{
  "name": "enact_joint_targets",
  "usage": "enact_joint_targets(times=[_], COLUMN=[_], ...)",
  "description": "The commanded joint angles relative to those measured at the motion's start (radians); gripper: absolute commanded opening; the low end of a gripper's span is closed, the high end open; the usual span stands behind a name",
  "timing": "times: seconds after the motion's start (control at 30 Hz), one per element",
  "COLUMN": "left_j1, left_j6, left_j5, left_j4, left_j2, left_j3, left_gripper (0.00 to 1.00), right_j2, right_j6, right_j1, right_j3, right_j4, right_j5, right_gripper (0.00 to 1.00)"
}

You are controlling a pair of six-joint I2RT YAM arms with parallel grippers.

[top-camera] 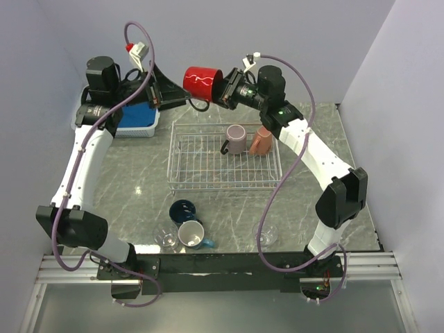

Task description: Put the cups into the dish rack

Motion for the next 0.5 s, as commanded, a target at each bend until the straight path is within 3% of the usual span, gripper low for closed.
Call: enact_joint_targets(times=[0.0,0.47], left_j1=[-0.037,-0.168], left_j6=[0.019,-0.096], left_j5=[-0.026,-0.084], left_j4=[0.028,0.117], left_j2=[-0.029,0.095], left_j3=[-0.008,0.064], left_gripper=[0.96,0.96], right_j2=[-0.001,0.036], right_j6=[0.017,0.045], right_j1=[-0.005,-0.003], right_j3=[0.077,0.066], right_j4=[0.103,0.152], right_j5=[-0.023,-0.032], right_gripper=[0.00,0.00])
